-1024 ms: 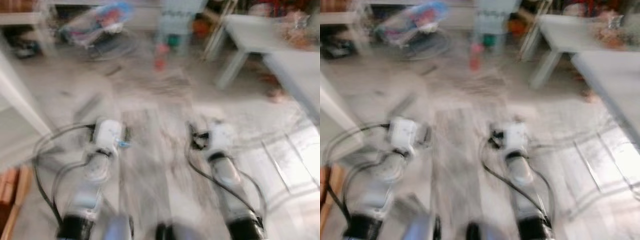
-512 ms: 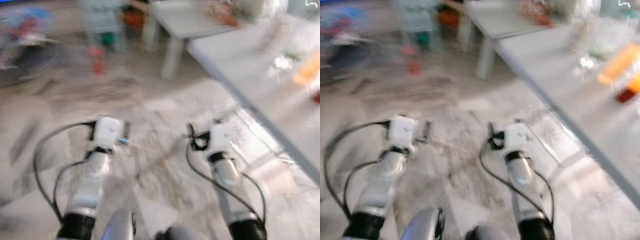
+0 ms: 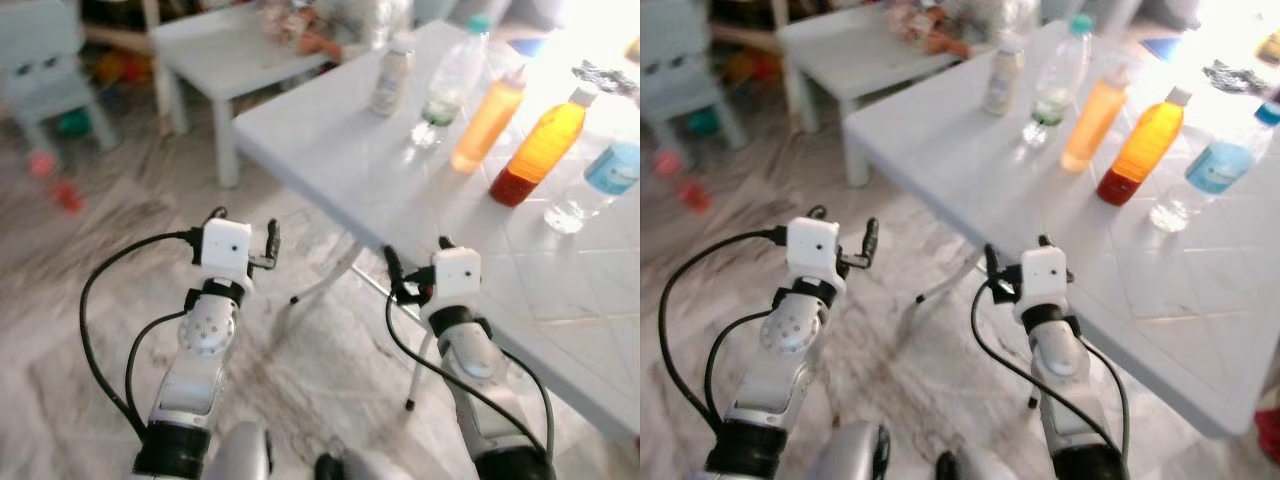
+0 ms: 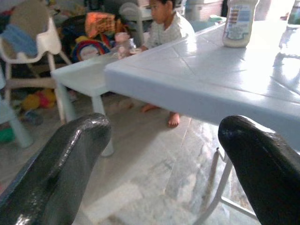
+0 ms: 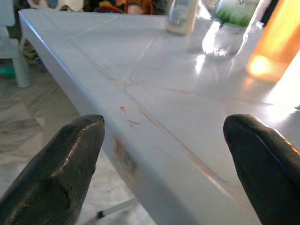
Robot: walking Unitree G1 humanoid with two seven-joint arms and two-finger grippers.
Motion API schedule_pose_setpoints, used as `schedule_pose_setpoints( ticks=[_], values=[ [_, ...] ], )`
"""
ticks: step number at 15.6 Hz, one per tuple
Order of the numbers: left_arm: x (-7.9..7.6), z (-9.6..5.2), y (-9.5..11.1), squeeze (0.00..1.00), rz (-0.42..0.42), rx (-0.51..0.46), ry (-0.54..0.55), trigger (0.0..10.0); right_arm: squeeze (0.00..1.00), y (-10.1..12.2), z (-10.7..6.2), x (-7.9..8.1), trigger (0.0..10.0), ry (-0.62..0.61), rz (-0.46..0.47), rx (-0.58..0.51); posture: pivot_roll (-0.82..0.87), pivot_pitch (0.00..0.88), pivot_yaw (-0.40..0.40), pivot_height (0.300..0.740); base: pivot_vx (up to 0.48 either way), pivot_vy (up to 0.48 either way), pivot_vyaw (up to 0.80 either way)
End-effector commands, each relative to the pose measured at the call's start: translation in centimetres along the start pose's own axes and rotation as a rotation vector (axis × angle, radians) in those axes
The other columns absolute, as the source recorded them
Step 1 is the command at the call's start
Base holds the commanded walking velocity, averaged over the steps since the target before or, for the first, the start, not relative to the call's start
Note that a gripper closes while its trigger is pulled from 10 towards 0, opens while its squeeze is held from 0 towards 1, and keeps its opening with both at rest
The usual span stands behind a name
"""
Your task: Restocking fridge
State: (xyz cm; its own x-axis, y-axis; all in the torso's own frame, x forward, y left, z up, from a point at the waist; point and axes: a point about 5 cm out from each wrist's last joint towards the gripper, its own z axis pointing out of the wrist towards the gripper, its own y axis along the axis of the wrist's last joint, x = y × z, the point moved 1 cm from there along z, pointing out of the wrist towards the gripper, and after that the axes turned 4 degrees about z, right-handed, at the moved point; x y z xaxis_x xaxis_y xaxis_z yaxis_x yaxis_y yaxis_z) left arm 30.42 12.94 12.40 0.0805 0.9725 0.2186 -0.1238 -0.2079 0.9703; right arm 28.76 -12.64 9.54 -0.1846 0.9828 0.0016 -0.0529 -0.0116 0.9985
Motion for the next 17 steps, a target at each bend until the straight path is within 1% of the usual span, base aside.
schedule_pose_setpoints(
  ticks=[1,3,4,5,7,9,10,12,13,16,17],
  values=[
    [-0.3,0.0,0.1,0.0,-0.022,0.0,0.0,10.0,0.0,-0.2,-0.3,-0.6,10.0,-0.003,-0.017,0.012,0.08,0.149,-0.069,0.74,0.412,0.0,-0.8],
    [-0.3,0.2,0.3,0.0,-0.026,-0.007,0.005,10.0,0.0,0.0,-0.4,-0.4,10.0,0.015,-0.017,0.009,0.08,0.147,-0.07,0.74,0.126,0.0,-0.21],
    [-0.3,0.2,0.4,0.0,-0.024,-0.012,-0.002,10.0,0.0,0.0,-0.5,-0.3,10.0,0.016,-0.035,0.01,0.08,0.145,-0.071,0.74,0.0,0.0,0.0],
    [-0.2,0.0,0.3,0.0,-0.027,-0.016,-0.003,10.0,0.0,0.2,-0.9,-0.4,10.0,0.016,-0.026,0.01,0.09,0.145,-0.071,0.74,0.0,0.0,0.0],
    [0.1,-0.3,0.0,0.0,-0.015,-0.006,-0.002,10.0,0.0,0.8,-1.5,-0.9,10.0,-0.018,-0.006,0.004,0.08,0.146,-0.065,0.74,0.0,0.0,0.0],
    [0.1,-0.3,-0.1,0.0,-0.017,-0.004,-0.005,10.0,0.0,0.7,-1.7,-0.9,10.0,-0.006,-0.024,0.006,0.07,0.147,-0.063,0.74,0.0,0.0,0.0],
    [-0.1,0.0,0.1,0.0,-0.028,-0.007,-0.014,10.0,0.0,0.5,-1.7,-1.1,10.0,-0.019,-0.002,0.023,0.07,0.153,-0.058,0.74,0.0,0.0,-0.8],
    [-0.3,0.5,0.5,0.0,-0.043,-0.017,-0.029,10.0,0.0,0.7,-1.4,-1.2,10.0,-0.021,-0.011,0.022,0.07,0.162,-0.058,0.74,0.0,0.0,-0.8],
    [0.0,0.6,0.7,0.0,-0.034,-0.019,-0.024,10.0,0.0,1.0,-1.3,-0.9,10.0,-0.01,-0.018,0.017,0.07,0.165,-0.055,0.74,0.0,0.0,-0.8],
    [0.3,0.3,0.6,0.0,-0.032,-0.014,-0.019,10.0,0.0,1.2,-1.3,-0.6,10.0,0.004,-0.016,0.013,0.07,0.176,-0.052,0.74,0.254,0.0,-0.8],
    [0.2,0.1,0.3,0.0,-0.038,-0.005,-0.014,10.0,0.0,1.1,-1.4,-0.6,10.0,0.006,-0.02,0.014,0.07,0.178,-0.053,0.74,0.24,0.0,0.0]
  ],
)
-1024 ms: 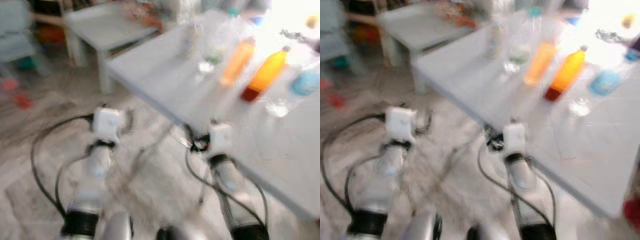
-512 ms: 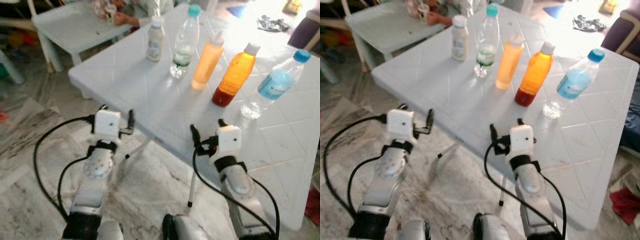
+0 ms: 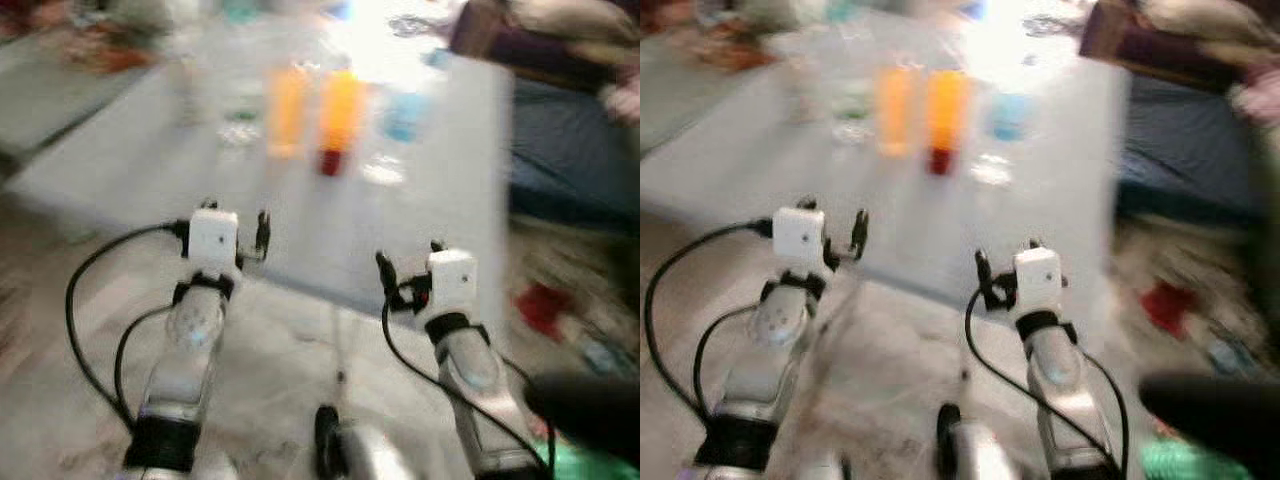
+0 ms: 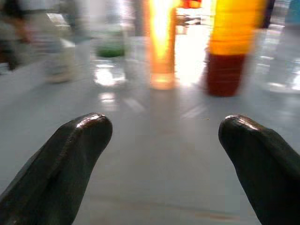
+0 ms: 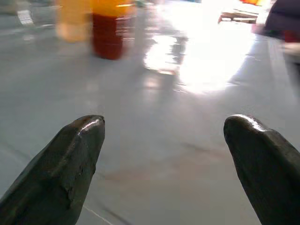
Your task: Restocking fridge
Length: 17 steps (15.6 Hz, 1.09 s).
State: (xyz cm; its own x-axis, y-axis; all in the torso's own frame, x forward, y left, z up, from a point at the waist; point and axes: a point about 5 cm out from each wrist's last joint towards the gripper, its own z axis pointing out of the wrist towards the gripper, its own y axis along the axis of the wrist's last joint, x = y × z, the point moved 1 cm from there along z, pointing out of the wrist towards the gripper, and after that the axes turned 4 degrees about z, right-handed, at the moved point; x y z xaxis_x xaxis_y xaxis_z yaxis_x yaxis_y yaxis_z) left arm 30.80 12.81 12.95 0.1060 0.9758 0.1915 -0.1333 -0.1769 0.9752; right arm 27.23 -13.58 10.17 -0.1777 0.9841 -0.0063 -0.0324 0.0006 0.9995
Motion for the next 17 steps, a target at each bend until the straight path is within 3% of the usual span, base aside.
schedule_pose_setpoints(
  ticks=[1,7,10,12,15,17],
  values=[
    [0.2,-0.3,-0.2,0.0,-0.013,0.008,0.009,10.0,0.0,0.4,0.3,0.0,10.0,0.014,-0.016,-0.008,0.07,0.178,-0.053,0.74,0.24,0.0,0.0],
    [-0.6,-0.6,-0.5,0.0,-0.016,0.021,-0.008,10.0,0.0,0.3,0.1,-0.7,10.0,-0.042,-0.024,0.003,0.07,0.165,-0.053,0.74,0.0,0.0,0.0],
    [-0.4,-0.6,-0.5,0.0,-0.007,0.014,0.016,10.0,0.0,1.6,0.9,-1.3,10.0,-0.085,-0.15,-0.048,0.07,0.156,-0.054,0.74,0.0,0.0,0.0],
    [-0.3,-0.3,0.1,0.0,-0.004,0.001,0.019,10.0,0.0,3.6,1.8,-1.0,10.0,-0.054,-0.077,-0.134,0.07,0.15,-0.051,0.74,0.0,0.0,0.0],
    [-0.2,-0.1,-0.1,0.0,0.002,0.008,0.026,10.0,0.0,7.3,4.3,-1.7,10.0,-0.062,-0.094,-0.214,0.07,0.148,-0.046,0.74,0.0,0.0,0.0],
    [-0.2,-0.1,0.1,0.0,0.003,0.004,0.027,10.0,0.0,9.1,5.4,-1.5,10.0,0.02,-0.054,-0.252,0.08,0.151,-0.043,0.74,0.0,0.0,0.0]
  ],
)
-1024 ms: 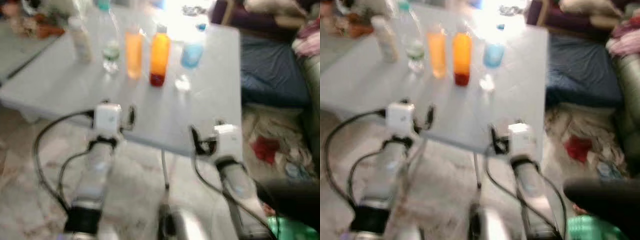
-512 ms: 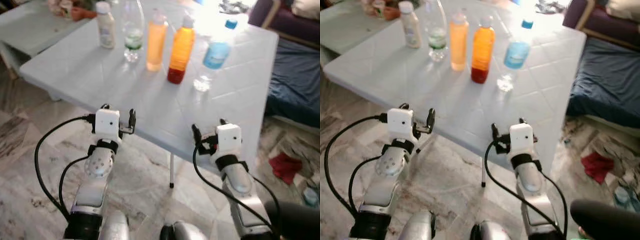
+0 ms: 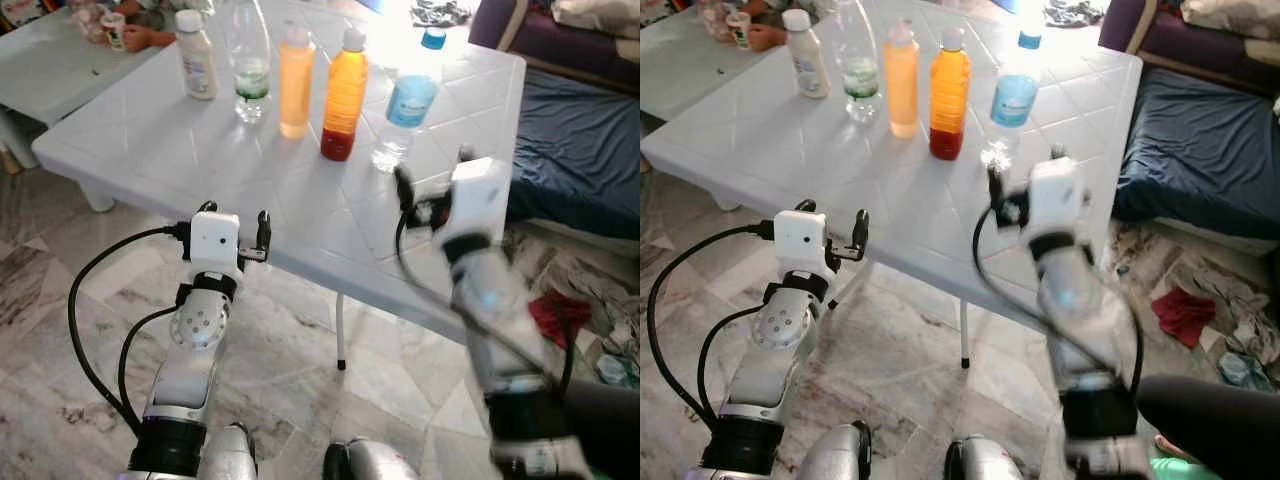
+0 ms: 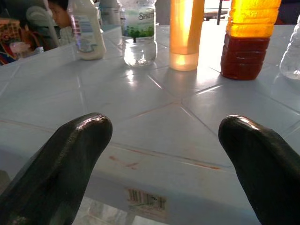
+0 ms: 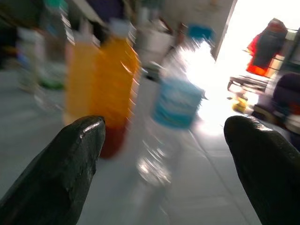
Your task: Restocking fridge
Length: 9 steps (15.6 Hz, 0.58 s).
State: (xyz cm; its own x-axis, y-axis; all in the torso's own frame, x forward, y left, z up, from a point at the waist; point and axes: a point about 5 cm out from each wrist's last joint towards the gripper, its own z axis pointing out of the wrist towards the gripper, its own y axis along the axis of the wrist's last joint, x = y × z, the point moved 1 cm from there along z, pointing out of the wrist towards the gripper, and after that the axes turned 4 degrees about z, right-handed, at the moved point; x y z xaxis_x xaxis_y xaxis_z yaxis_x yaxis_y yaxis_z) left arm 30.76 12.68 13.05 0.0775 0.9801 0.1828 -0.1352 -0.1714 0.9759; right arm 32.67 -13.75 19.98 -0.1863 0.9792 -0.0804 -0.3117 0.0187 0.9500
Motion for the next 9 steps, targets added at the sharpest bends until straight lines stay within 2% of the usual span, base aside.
schedule_pose_setpoints(
  ticks=[1,5,6,7,9],
  values=[
    [-0.1,-0.1,-0.1,0.0,0.008,0.008,-0.002,10.0,0.0,0.3,0.4,-0.5,10.0,0.013,0.023,-0.004,0.08,0.151,-0.043,0.74,0.0,0.0,0.0],
    [0.2,-0.2,-0.2,0.0,0.017,0.016,0.004,10.0,0.0,2.5,3.3,-3.4,10.0,-0.057,-0.039,-0.06,0.1,0.162,-0.037,0.74,0.0,0.0,0.0],
    [0.3,-0.3,-0.2,0.0,0.02,0.017,0.004,10.0,0.0,2.9,3.7,-3.8,10.0,-0.06,-0.037,-0.066,0.1,0.162,-0.037,0.74,0.0,0.0,0.0],
    [0.4,-0.4,-0.2,0.0,0.023,0.02,0.001,10.0,0.0,3.6,4.8,-4.5,10.0,-0.057,-0.011,-0.076,0.1,0.169,-0.032,0.74,0.0,0.0,0.0],
    [0.5,-0.5,-0.2,0.0,0.03,0.022,-0.003,10.0,0.0,4.6,6.1,-4.8,10.0,-0.042,-0.052,-0.099,0.12,0.18,-0.027,0.74,0.0,0.0,0.0]
  ],
)
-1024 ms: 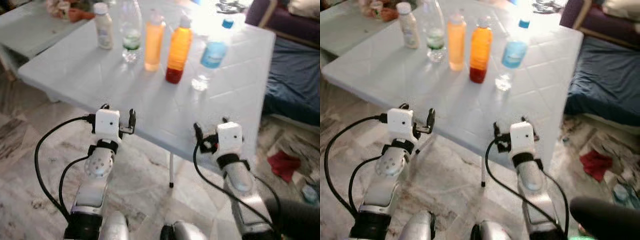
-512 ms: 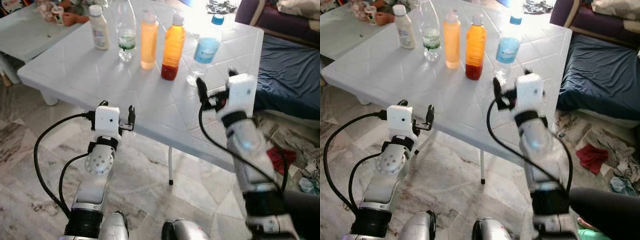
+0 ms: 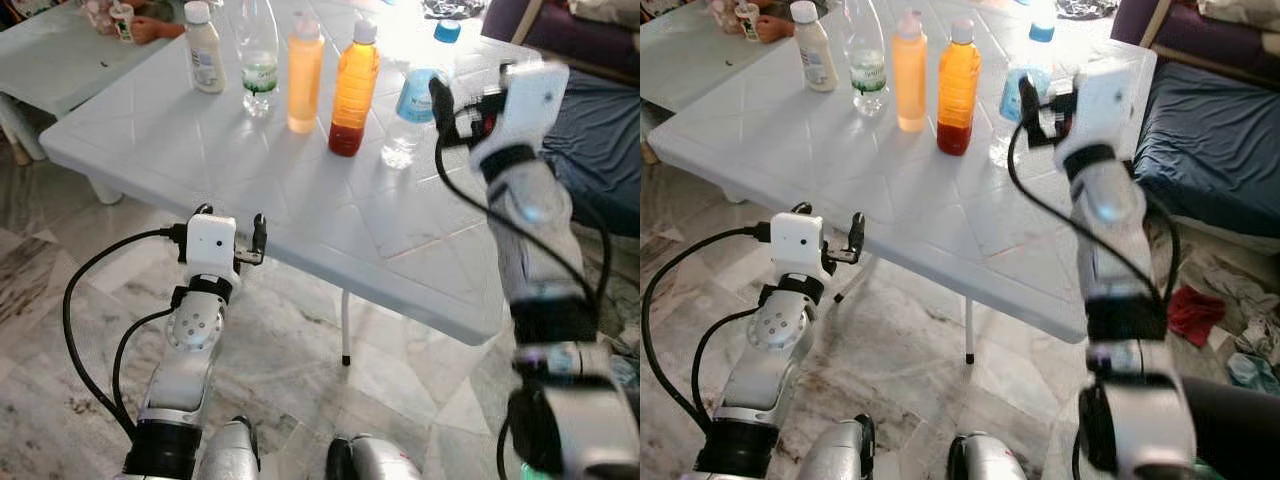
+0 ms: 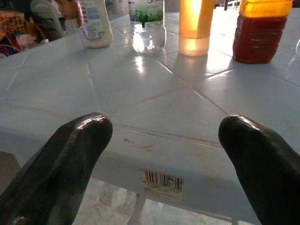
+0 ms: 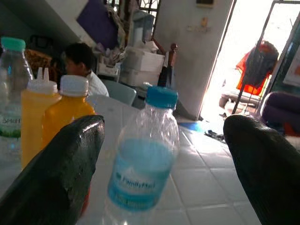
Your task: Restocking fridge
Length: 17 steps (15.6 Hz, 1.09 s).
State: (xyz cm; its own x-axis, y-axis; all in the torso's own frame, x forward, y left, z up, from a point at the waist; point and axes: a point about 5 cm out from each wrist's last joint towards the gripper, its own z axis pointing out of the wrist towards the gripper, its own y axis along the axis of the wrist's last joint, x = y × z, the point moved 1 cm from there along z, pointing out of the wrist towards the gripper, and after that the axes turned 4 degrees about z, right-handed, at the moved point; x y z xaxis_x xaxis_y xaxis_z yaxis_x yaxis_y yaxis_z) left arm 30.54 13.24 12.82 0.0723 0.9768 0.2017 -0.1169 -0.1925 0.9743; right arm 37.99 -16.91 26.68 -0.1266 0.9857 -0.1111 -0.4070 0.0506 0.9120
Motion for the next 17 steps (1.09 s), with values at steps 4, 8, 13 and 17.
schedule_pose_setpoints(
  ticks=[4,8,13,17],
  values=[
    [0.5,-0.6,0.2,0.0,0.034,0.008,-0.011,10.0,0.0,1.0,2.4,-1.3,10.0,-0.035,0.003,0.0,0.16,0.201,-0.01,0.74,0.0,0.0,0.0],
    [1.7,-1.2,0.2,0.0,0.068,0.024,-0.008,10.0,0.0,1.7,4.4,-1.0,10.0,-0.03,-0.003,0.001,0.21,0.226,0.007,0.74,0.0,0.0,0.0],
    [1.9,-2.3,0.4,0.0,0.095,0.043,-0.033,10.0,0.0,2.7,5.9,-1.3,2.2,-0.054,0.004,-0.001,0.26,0.246,0.043,0.74,0.0,0.0,0.0],
    [2.1,-2.2,0.8,0.0,0.104,0.049,-0.041,10.0,0.0,3.7,6.4,-2.0,0.0,-0.099,-0.041,-0.022,0.27,0.248,0.052,0.74,0.0,0.0,0.0]
  ],
)
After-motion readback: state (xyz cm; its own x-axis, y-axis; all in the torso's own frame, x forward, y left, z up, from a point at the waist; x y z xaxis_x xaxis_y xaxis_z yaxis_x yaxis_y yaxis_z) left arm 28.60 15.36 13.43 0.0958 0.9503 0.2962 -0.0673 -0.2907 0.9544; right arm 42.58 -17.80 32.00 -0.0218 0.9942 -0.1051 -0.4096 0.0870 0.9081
